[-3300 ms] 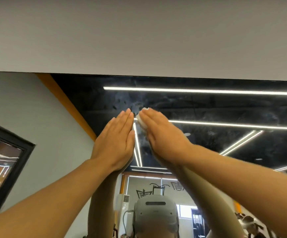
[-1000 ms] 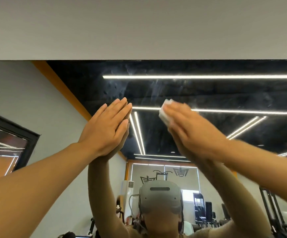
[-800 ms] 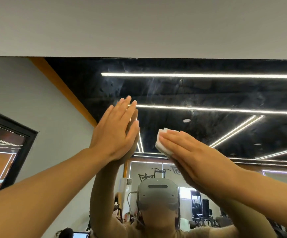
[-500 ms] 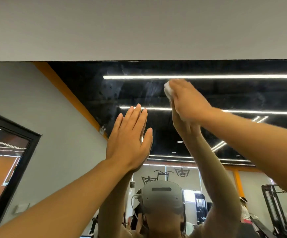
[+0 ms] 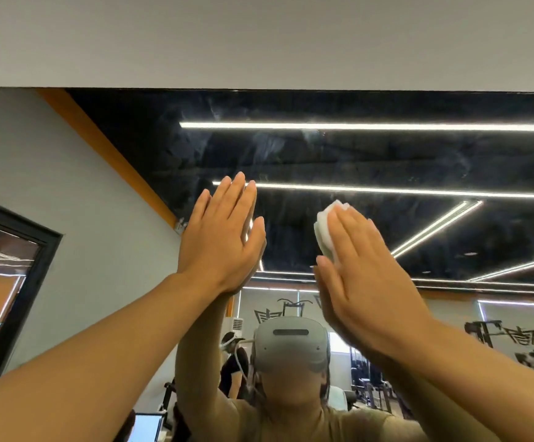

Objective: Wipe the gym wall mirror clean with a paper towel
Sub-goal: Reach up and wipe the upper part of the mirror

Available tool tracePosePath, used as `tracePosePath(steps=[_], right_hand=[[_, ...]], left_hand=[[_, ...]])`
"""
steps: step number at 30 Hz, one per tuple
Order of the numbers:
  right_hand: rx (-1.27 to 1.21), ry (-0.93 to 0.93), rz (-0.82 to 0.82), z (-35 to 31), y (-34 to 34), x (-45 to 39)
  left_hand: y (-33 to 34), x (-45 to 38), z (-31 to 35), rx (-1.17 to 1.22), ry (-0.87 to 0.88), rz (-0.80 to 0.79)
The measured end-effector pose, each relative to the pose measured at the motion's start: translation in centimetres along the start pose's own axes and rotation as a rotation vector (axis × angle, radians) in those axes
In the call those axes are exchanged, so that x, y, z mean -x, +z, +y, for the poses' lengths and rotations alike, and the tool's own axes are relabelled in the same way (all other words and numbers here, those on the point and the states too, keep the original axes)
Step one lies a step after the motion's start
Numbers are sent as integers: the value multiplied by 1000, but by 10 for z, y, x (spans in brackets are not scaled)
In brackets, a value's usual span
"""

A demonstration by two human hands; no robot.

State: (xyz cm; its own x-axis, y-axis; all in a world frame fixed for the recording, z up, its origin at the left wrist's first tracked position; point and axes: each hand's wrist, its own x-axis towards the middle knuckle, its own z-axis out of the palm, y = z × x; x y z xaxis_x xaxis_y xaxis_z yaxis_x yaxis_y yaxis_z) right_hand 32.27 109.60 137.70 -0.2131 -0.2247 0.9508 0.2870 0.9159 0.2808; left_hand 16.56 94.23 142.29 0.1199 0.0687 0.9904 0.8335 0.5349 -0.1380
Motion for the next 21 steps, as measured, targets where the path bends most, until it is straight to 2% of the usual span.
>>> tracePosePath(steps=[4,8,16,21], right_hand=[[28,-86,3,12,1,19],[81,-100,-32,16,-1,-8],[88,147,30,38,-21,-134],[64,123,50,41,-22,-127]], left_hand=[[0,0,1,-12,9,-5],[0,0,3,-9,4,3],[2,1,-1,-1,20,31],[0,1,-1,5,19,41]])
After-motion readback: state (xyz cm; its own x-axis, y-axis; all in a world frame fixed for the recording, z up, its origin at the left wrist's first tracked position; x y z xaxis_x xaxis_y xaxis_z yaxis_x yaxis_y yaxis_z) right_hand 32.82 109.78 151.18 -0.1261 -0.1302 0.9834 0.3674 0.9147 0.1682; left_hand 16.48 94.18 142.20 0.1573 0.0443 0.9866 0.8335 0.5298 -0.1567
